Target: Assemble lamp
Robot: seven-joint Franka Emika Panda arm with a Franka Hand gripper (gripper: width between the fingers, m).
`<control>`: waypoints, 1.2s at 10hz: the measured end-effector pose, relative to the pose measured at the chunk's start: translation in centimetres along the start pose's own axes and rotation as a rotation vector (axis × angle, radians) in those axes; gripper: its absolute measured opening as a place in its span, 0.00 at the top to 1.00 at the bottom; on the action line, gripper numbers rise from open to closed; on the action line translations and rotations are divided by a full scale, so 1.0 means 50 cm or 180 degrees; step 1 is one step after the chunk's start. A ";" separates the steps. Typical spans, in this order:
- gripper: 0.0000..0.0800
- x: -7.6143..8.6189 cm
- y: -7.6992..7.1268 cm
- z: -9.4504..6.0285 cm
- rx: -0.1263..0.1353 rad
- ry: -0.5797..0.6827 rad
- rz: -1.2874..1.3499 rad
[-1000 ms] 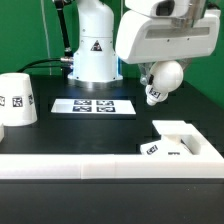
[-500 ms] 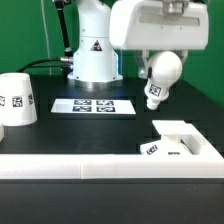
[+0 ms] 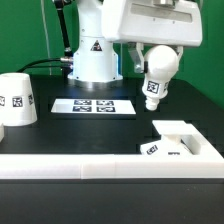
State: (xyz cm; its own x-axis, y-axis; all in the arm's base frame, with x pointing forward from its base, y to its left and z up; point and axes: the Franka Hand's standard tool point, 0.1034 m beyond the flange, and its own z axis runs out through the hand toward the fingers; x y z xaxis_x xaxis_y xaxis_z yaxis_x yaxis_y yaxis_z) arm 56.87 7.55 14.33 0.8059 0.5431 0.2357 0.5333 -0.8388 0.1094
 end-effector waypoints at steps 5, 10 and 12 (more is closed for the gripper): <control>0.28 0.045 0.043 -0.019 -0.0182 0.0371 -0.0018; 0.28 0.077 0.016 0.001 -0.0205 0.0526 0.0002; 0.28 0.095 0.015 0.019 -0.0199 0.0535 -0.0036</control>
Offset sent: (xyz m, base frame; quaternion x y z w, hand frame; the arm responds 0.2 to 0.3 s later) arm 0.0000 0.0000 0.0000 0.0000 0.0650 0.0000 0.9979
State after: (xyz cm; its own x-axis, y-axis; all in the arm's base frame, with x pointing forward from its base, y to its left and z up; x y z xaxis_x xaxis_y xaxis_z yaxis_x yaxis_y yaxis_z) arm 61.32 9.55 14.59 0.7429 0.5429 0.3916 0.5208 -0.8363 0.1714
